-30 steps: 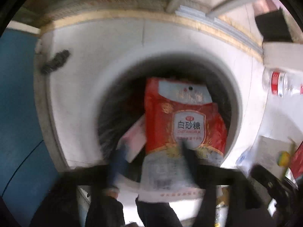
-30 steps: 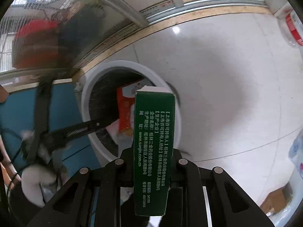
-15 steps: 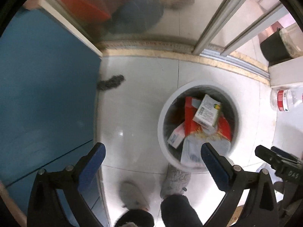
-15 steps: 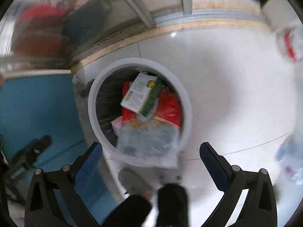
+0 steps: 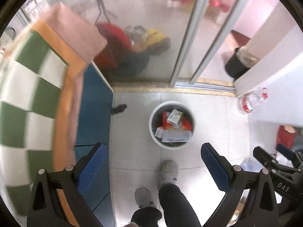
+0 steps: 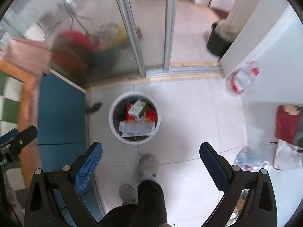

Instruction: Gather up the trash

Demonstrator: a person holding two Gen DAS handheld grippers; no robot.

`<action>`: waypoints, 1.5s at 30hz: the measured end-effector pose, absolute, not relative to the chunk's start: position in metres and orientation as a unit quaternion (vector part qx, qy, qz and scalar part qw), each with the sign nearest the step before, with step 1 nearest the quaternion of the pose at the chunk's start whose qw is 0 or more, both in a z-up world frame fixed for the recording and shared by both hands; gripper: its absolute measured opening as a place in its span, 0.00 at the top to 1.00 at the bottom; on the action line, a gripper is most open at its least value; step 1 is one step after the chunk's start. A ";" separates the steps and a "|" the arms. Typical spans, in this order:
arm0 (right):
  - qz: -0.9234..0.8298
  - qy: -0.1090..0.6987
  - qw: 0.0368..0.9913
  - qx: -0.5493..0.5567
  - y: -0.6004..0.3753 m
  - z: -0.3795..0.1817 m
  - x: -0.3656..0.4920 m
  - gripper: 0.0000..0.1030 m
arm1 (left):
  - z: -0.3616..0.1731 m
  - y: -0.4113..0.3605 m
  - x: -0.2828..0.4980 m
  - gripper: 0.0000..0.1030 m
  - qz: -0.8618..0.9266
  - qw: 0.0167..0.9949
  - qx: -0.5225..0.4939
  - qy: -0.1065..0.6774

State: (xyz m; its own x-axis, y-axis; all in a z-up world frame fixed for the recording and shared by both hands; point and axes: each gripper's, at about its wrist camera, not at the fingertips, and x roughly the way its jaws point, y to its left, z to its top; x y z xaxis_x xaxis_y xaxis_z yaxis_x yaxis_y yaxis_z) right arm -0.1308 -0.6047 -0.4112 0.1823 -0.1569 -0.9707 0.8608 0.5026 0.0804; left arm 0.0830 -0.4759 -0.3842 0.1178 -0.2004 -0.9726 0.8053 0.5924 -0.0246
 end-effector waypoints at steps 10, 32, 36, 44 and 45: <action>-0.390 0.436 0.738 0.338 -0.505 -0.210 -0.202 0.00 | -0.217 -0.391 0.036 0.00 -0.412 0.718 0.238 0.508; -0.288 0.377 0.812 0.340 -0.413 -0.035 -0.286 0.00 | -0.062 -0.291 -0.029 0.00 -0.458 0.726 0.143 0.492; -0.278 0.375 0.812 0.349 -0.410 -0.028 -0.291 0.00 | -0.050 -0.284 -0.036 0.00 -0.460 0.728 0.138 0.490; -0.264 0.381 0.814 0.351 -0.404 -0.019 -0.297 0.00 | -0.041 -0.280 -0.043 0.00 -0.463 0.723 0.143 0.492; -0.262 0.382 0.813 0.352 -0.404 -0.018 -0.298 0.00 | -0.042 -0.279 -0.044 0.00 -0.464 0.720 0.143 0.497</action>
State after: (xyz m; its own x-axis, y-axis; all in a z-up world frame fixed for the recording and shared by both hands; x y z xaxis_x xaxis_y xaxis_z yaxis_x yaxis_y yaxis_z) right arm -0.2976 -0.4038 -0.0185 0.5707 -0.1564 -0.8061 0.6951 0.6146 0.3729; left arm -0.0438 -0.2793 -0.0416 0.0762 -0.5259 -0.8471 0.8094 0.5288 -0.2554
